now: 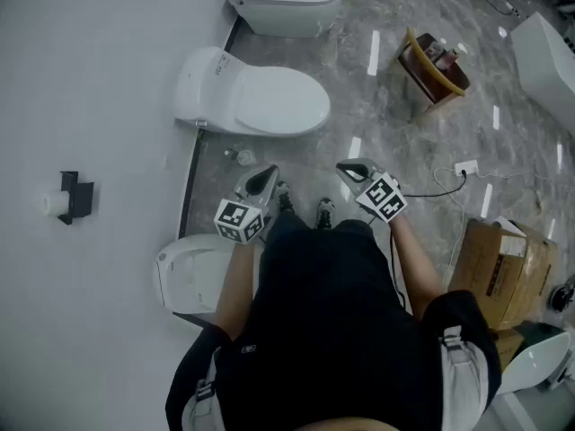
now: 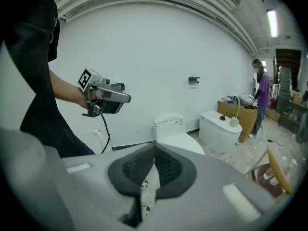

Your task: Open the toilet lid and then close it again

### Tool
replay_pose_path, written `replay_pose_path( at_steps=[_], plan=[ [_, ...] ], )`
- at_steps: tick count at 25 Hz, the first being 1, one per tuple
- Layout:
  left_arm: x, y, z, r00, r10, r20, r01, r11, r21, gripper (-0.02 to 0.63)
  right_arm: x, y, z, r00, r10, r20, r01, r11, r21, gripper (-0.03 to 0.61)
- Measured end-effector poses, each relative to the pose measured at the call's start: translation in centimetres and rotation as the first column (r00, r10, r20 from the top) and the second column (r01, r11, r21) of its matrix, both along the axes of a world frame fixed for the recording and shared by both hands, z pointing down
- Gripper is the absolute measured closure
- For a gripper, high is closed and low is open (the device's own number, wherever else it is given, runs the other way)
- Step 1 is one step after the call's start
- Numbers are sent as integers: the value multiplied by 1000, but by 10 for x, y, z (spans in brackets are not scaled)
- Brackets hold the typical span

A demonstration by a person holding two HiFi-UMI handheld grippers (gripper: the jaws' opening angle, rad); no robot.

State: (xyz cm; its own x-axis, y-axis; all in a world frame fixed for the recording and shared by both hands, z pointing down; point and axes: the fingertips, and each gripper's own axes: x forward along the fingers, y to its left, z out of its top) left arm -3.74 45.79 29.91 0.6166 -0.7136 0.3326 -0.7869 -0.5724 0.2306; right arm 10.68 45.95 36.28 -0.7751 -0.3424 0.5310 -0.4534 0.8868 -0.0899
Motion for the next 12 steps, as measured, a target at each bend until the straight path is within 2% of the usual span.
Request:
replay_pose_path(
  at_steps=[12],
  plan=[
    [-5, -2, 5, 1000, -14, -6, 14, 1000, 1, 604, 3, -4, 4, 1000, 6, -5, -6, 1000, -9, 575]
  ],
)
